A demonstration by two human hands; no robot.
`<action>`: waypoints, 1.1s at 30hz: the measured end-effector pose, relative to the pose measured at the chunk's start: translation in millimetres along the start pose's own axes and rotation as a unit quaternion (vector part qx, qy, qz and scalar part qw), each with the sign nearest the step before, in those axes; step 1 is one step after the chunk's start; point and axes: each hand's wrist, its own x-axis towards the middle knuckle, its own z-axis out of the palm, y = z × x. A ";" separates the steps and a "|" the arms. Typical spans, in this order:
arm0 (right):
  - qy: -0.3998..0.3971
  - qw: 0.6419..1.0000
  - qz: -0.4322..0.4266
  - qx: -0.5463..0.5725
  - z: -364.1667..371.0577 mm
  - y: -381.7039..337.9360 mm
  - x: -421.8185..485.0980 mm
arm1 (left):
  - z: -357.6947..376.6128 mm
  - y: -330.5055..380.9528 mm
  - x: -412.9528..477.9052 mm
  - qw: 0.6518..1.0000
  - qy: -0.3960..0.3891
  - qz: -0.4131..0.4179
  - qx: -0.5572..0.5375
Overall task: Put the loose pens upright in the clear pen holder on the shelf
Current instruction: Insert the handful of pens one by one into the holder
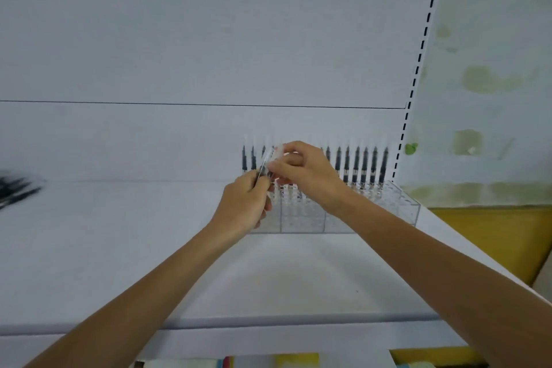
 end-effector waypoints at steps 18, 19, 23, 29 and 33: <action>0.128 0.939 -0.233 -0.217 41.5 -13.8 50.3 | -86.3 -41.4 -17.9 0.990 0.028 -0.041 0.135; 0.120 0.937 -0.234 -0.228 44.0 -12.8 51.3 | -87.6 -42.1 -19.3 0.990 0.024 -0.036 0.138; 0.106 0.936 -0.217 -0.258 48.3 -6.9 53.2 | -93.2 -45.6 -22.4 0.988 0.013 -0.012 0.155; 0.070 0.925 -0.154 -0.341 51.6 7.9 48.6 | -93.4 -51.3 -26.1 0.990 0.004 -0.017 0.141; 0.043 0.909 -0.125 -0.395 52.3 10.6 40.5 | -91.7 -51.0 -26.8 0.994 -0.002 -0.023 0.110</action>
